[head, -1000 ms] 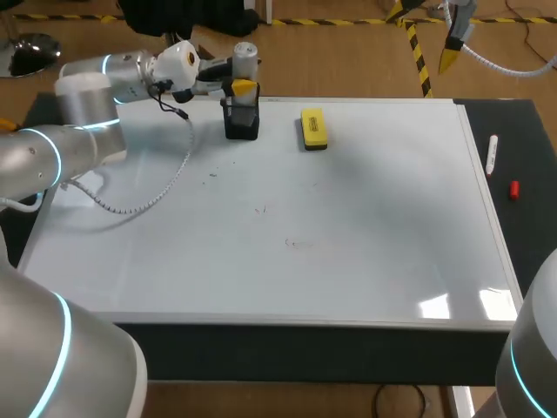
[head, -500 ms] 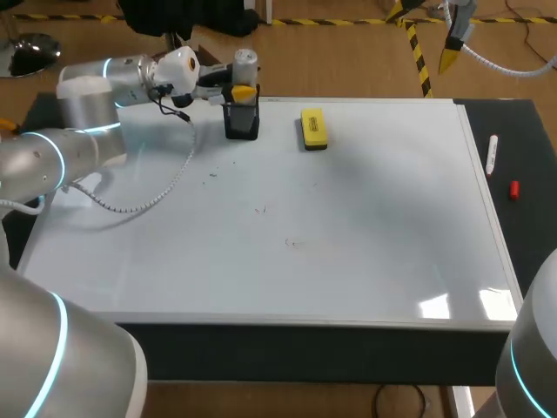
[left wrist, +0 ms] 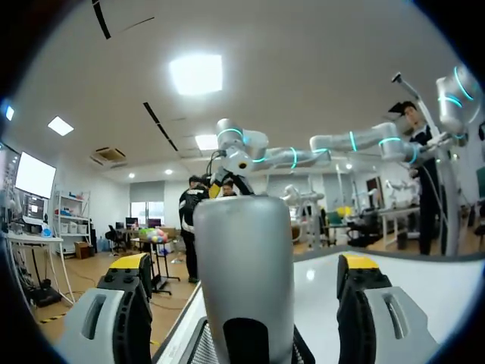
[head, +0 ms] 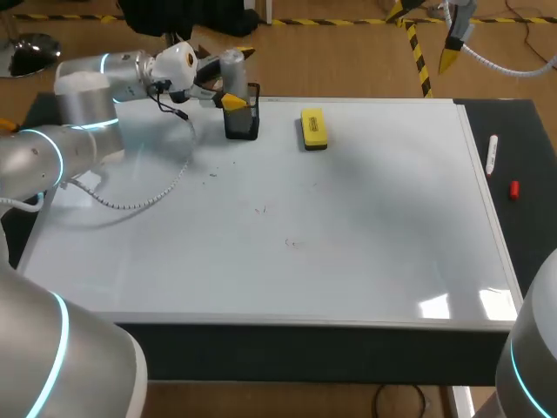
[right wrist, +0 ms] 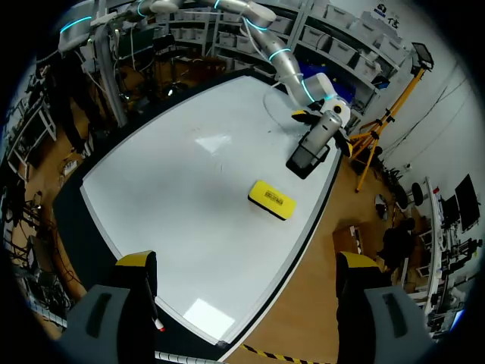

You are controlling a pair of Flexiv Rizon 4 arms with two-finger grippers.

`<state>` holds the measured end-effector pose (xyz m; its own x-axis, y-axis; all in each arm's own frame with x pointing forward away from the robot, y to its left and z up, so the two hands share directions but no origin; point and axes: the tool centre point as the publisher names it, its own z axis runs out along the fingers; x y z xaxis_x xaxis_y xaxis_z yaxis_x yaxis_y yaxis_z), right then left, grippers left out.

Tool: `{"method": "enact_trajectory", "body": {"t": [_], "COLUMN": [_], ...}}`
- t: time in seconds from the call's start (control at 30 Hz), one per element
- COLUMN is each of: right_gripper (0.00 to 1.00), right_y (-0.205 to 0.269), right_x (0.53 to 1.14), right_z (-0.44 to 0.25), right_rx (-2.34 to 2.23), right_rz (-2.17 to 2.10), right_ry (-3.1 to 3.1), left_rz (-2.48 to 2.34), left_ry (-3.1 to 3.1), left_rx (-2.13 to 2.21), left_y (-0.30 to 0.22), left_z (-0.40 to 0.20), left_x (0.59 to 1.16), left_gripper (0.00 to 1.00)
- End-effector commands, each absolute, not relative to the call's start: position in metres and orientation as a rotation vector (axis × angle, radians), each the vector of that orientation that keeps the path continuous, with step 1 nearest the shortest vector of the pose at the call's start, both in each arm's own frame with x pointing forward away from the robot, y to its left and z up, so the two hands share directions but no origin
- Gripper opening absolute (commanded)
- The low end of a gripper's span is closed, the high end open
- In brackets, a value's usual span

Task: Pick up the inspection probe, press it on each red-marked spot on the whiteboard one by one, put down the probe, pick up the eraser, and wipe off all the red marks.

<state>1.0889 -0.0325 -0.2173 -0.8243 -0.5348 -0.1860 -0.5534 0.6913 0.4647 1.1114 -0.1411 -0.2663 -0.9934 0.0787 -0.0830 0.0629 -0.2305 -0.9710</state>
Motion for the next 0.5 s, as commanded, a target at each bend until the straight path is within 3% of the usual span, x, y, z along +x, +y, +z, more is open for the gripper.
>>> {"method": "enact_trajectory", "body": {"t": [0.03, 0.5], "right_gripper": [1.0, 1.0], "right_y": [-0.033, -0.033], "right_x": [1.09, 1.09], "right_z": [-0.216, -0.216], "right_rx": [-0.924, -0.924], "right_rz": [0.799, 0.799], "right_ry": [2.86, 2.86], "left_rz": [2.431, 2.441], "left_ry": [-2.067, -2.441], "left_rx": [-0.126, 0.032], "left_y": [-0.132, -0.09], "left_z": [-0.244, -0.207], "left_x": [1.097, 1.085], "left_gripper": [1.0, 1.0]}}
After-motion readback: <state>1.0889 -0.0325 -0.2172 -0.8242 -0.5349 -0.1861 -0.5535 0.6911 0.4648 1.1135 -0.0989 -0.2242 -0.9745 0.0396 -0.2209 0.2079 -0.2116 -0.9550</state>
